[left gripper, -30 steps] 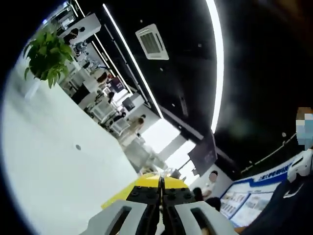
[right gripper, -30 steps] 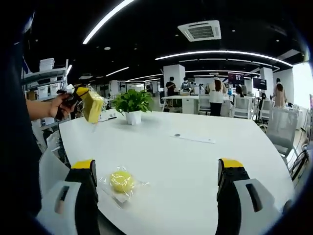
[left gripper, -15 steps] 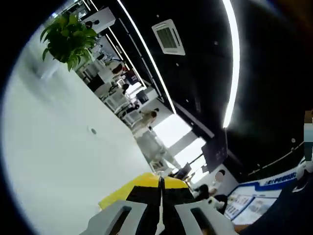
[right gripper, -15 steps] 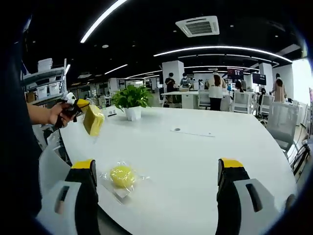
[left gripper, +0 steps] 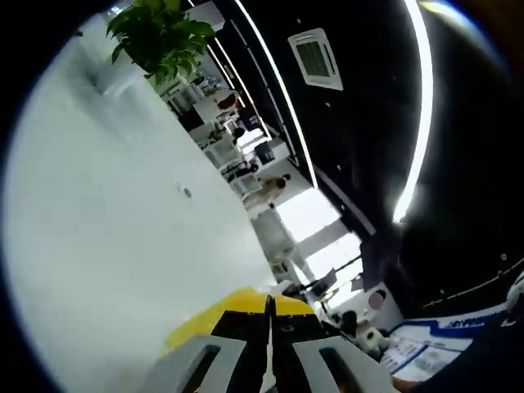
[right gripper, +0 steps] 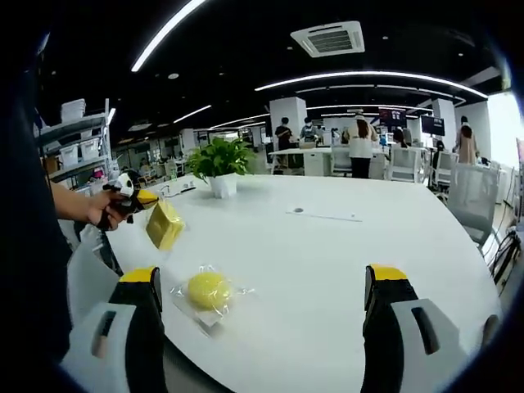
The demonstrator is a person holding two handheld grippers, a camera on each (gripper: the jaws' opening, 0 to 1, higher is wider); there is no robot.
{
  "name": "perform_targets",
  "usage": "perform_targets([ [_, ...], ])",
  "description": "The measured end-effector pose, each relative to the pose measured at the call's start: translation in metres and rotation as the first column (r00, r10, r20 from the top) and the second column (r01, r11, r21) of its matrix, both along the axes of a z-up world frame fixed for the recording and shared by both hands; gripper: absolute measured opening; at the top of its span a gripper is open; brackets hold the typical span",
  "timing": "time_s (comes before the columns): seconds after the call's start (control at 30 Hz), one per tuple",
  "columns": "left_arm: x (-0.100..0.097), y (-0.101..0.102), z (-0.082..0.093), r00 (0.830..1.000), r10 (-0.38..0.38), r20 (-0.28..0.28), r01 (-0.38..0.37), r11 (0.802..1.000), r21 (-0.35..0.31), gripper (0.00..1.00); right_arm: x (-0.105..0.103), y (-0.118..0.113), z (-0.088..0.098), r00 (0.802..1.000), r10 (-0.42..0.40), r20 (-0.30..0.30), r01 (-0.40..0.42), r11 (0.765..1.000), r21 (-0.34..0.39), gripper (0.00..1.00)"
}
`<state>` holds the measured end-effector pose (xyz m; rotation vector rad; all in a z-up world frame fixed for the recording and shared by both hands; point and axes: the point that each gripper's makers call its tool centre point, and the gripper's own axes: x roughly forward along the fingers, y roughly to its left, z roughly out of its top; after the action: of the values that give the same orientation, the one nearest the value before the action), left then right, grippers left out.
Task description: Compare the silicone blocks by pressing each to a similar depth, holding the contact briefly, and releasing to observe deformation and rebound differences across the visible hardness samples.
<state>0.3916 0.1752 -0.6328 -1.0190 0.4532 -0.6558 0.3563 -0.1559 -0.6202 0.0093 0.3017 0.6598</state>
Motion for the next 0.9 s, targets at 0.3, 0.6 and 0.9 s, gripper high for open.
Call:
perform_targets([
  [0.3, 0.0, 0.002, -0.029, 0.995, 0.04, -0.096, -0.043, 0.999, -0.023, 0.0, 0.0, 0.002, -0.003, 1.0, -0.001, -0.011, 0.001, 1.0, -0.012, 0.97],
  [0.6, -0.001, 0.011, -0.051, 0.986, 0.067, -0.154, -0.07, 0.998, -0.011, 0.0, -0.002, 0.001, -0.008, 1.0, -0.007, -0.025, 0.006, 1.0, -0.015, 0.97],
  [0.9, 0.002, 0.028, -0.077, 0.972, 0.11, -0.206, -0.101, 0.993, 0.054, 0.0, -0.005, -0.001, -0.015, 0.998, -0.018, -0.054, 0.017, 1.0, -0.011, 0.97],
])
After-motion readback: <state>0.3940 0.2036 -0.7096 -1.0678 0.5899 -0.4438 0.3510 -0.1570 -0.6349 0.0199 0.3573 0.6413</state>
